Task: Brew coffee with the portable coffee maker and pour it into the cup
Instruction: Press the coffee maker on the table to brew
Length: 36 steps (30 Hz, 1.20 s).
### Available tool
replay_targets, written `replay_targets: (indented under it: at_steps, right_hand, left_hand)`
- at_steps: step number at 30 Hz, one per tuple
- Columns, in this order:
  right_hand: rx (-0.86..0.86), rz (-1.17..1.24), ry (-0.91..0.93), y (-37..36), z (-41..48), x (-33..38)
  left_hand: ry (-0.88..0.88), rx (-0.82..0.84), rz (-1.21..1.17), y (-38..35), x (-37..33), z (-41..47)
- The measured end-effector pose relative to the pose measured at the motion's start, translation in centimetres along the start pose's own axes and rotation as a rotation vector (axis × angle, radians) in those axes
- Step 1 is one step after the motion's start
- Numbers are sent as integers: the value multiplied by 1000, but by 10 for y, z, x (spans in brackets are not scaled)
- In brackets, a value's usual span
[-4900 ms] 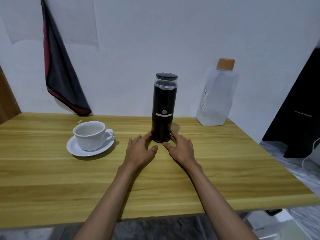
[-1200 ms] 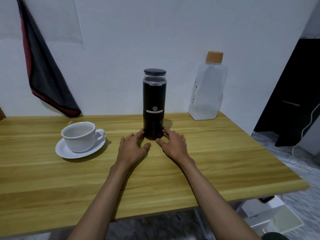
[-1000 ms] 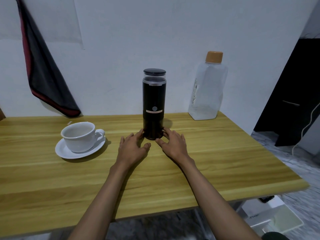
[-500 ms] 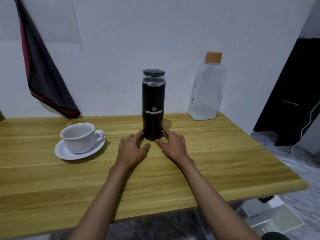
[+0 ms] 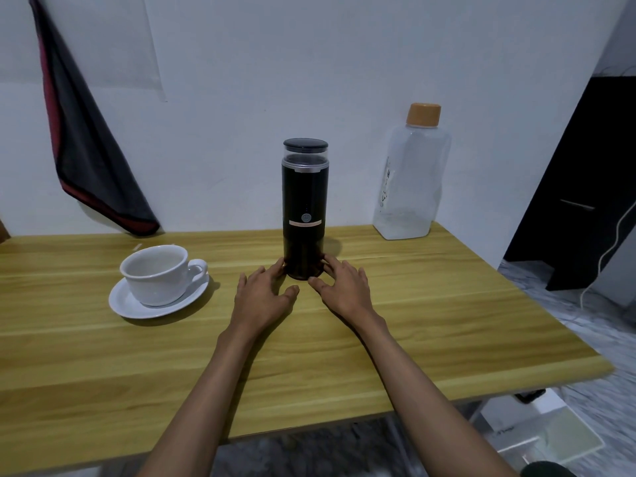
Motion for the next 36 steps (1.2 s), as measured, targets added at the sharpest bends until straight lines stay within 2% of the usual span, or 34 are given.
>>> replay_targets:
  at_steps: [36]
  right_hand:
    - [-5,-2,6,1,0,1]
  left_hand:
    - [8,-14,-10,0,-1,-1]
Point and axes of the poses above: each hand's wrist, its own z-axis towards the middle knuckle, its own y-axis out of the back of the hand, x = y × z, the point moved 7 cm from there along z, towards the middle knuckle, and after that the axes turned 9 degrees about x, right-handed, at the moved point
